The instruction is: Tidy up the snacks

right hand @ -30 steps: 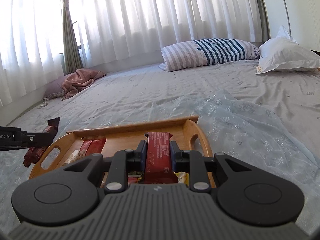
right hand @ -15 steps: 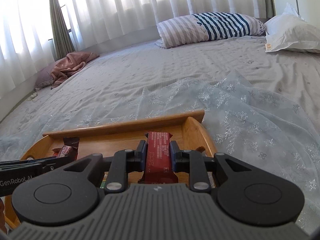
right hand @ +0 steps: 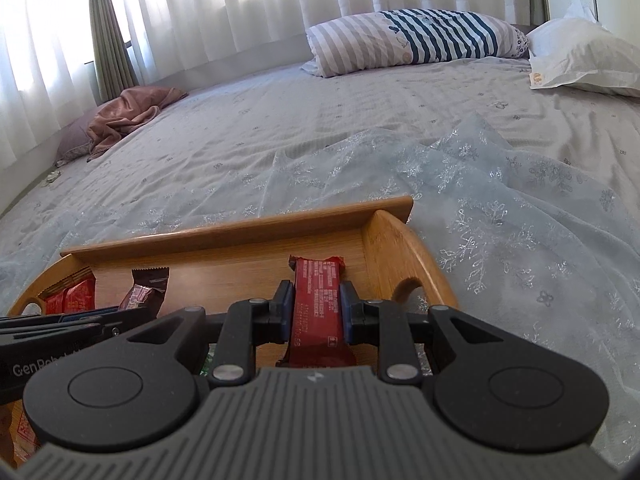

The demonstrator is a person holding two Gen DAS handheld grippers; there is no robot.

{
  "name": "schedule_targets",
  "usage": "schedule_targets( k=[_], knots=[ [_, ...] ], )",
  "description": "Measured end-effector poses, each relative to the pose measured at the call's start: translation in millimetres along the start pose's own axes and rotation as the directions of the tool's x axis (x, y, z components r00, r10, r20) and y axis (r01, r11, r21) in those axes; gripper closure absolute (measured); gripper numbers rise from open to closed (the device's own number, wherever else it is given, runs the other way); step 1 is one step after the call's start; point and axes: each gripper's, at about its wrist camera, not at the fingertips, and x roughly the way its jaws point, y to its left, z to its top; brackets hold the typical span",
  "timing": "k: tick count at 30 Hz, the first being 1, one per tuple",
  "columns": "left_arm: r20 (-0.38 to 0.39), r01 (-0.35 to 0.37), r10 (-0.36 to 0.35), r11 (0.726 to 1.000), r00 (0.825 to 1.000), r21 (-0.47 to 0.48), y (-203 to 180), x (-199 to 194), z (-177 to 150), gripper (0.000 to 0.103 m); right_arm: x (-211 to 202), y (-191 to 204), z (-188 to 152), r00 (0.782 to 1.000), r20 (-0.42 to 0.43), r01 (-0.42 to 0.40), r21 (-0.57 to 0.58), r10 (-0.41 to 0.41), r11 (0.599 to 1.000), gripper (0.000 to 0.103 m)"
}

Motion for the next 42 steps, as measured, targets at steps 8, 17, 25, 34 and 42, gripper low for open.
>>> schedule_targets(
  k=[8,17,25,34,42],
  knots=[
    [0.002,-0.024,0.024,0.999,1.000,0.031,-5,4,-1,0.079,0,1,0,1.000,0.005,0.001,-0.011,-0.001,1.000,0.070],
    [0.019,-0.028,0.027,0.997,0.999,0.065,-7,-18,2,0.060,-17,3,-1,0.999,0.043,-0.026,-0.020,0.027,0.999,0.041],
    [0.071,-0.027,0.021,0.996,0.997,0.081,-3,-61,-4,0.023,-53,11,-4,0.994,0.098,-0.040,-0.064,0.046,0.997,0.029],
    [0.122,-0.049,0.036,0.994,0.992,0.101,2,-116,-24,0.015,-97,25,-19,0.986,0.158,-0.039,-0.139,0.061,0.990,0.019],
    [0.128,-0.046,0.037,0.997,0.991,0.063,14,-155,-54,0.013,-131,39,-41,0.977,0.195,-0.052,-0.204,0.092,0.978,0.014]
  ],
)
